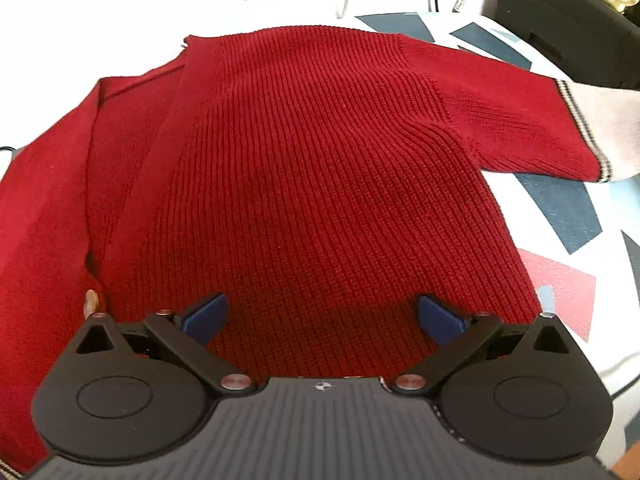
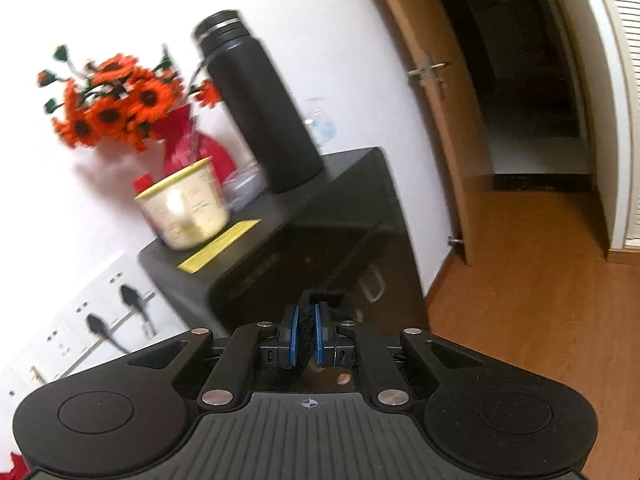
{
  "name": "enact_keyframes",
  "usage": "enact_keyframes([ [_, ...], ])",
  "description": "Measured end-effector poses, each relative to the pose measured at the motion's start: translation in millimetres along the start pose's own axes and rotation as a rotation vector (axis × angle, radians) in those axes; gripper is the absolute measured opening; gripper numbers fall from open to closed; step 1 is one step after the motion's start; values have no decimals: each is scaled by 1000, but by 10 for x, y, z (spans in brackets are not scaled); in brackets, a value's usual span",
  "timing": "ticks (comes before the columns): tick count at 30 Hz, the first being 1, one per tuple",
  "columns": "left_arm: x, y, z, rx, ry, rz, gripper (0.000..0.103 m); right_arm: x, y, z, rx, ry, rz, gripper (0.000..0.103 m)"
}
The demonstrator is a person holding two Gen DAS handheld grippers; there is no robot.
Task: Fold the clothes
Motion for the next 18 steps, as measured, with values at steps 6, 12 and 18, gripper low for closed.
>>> enact_keyframes([
  [6, 51, 320, -411, -50, 99, 45, 103, -134, 199, -780, 162, 95, -50, 7],
  [12, 0, 668, -1404, -71, 317, 128, 103, -366, 297, -2107, 329, 163, -80, 7],
  [18, -173, 959, -2705, -12, 508, 195, 103, -887, 666, -3985, 592, 235, -149, 7],
])
Point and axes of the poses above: each gripper's, at about its wrist camera, not at the fingertips, and y roughly against the way its jaws point, z to its right, x to its top, the point moved 8 cm from there along -y, roughly the way its jaws point, and after that the axes turned 8 degrees about z, right-handed, at the moved point
